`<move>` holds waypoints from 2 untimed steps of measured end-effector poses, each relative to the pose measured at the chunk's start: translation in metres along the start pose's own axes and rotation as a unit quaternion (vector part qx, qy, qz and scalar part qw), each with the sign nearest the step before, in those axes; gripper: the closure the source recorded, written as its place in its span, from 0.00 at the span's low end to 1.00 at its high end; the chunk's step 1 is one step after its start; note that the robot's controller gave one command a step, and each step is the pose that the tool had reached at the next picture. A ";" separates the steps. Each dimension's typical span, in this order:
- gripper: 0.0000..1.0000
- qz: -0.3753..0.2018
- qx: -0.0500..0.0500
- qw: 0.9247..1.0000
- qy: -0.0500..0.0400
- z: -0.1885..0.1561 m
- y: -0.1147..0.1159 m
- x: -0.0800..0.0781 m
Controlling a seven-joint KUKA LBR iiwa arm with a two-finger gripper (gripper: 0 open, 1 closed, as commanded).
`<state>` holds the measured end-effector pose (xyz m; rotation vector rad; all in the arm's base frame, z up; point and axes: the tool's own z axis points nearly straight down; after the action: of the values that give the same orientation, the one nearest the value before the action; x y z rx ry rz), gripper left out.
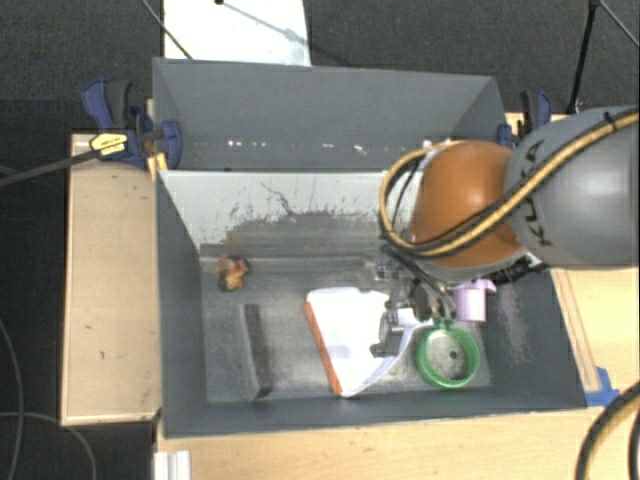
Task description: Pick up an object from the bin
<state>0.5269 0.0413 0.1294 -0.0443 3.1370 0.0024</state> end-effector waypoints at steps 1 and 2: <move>0.00 -0.008 0.002 1.000 0.001 0.011 -0.030 -0.009; 1.00 -0.019 0.000 1.000 -0.009 0.051 -0.015 0.003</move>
Offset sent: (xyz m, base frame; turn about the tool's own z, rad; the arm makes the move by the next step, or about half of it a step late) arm -0.0081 -0.0161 -0.0563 -0.0409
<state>0.5250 0.0259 0.0782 -0.1030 3.1173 0.0034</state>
